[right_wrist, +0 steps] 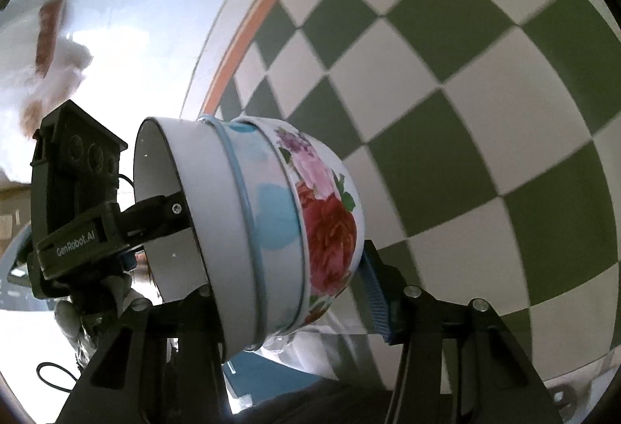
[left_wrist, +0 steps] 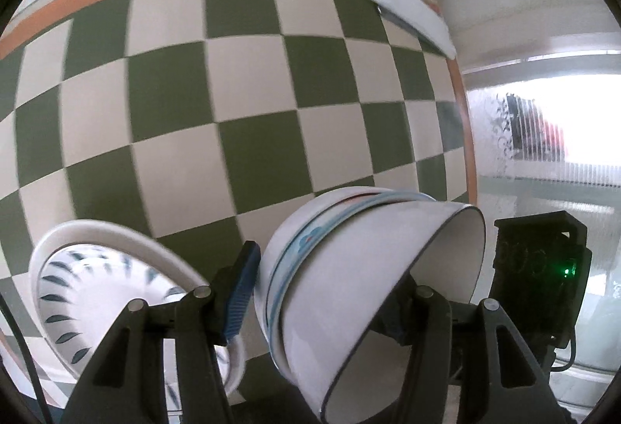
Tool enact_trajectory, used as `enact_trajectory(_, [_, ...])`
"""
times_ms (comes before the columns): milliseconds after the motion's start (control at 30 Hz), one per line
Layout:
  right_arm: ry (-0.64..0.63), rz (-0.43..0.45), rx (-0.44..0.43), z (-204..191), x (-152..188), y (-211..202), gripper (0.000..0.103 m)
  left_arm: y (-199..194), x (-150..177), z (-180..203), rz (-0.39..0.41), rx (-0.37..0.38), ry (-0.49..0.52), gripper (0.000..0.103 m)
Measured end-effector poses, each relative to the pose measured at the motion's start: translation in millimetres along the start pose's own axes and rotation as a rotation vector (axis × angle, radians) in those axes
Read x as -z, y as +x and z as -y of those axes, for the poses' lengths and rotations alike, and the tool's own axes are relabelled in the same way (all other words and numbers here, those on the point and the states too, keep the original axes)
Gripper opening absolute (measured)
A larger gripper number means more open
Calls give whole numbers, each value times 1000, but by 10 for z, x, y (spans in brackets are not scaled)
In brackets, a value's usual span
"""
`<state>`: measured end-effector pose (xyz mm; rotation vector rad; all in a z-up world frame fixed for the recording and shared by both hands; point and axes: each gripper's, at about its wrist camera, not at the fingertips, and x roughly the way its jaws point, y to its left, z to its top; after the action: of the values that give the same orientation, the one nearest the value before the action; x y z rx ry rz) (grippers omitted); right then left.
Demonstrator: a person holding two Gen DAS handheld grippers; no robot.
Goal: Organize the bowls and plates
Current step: 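Carry the bowl stack with both tools over the blue-leaf plate stack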
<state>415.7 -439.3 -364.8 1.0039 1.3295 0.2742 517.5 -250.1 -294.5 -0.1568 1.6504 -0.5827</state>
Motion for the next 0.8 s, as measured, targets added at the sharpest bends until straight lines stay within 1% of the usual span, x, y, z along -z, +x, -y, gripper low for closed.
enact_trajectory(67, [-30,-9,10,-103,4,87,52,-64,37,-127,35,9,-23,54])
enact_trajectory(200, [-76,-37,40,-281,9,216,52,-143,119,-394,42,38,-90,54])
enact_trajectory(333, [-110,-82,38,-457,24,356,52,-318,268,-598,63,18,-115,54])
enact_trajectory(567, [-185,-161,27,-795,145,704,52,-611,569,-1080,110,6,-199,54])
enact_trajectory(800, [-239,-229,26,-1047,292,1087,52,-733,793,-1447,142,4,-277,54])
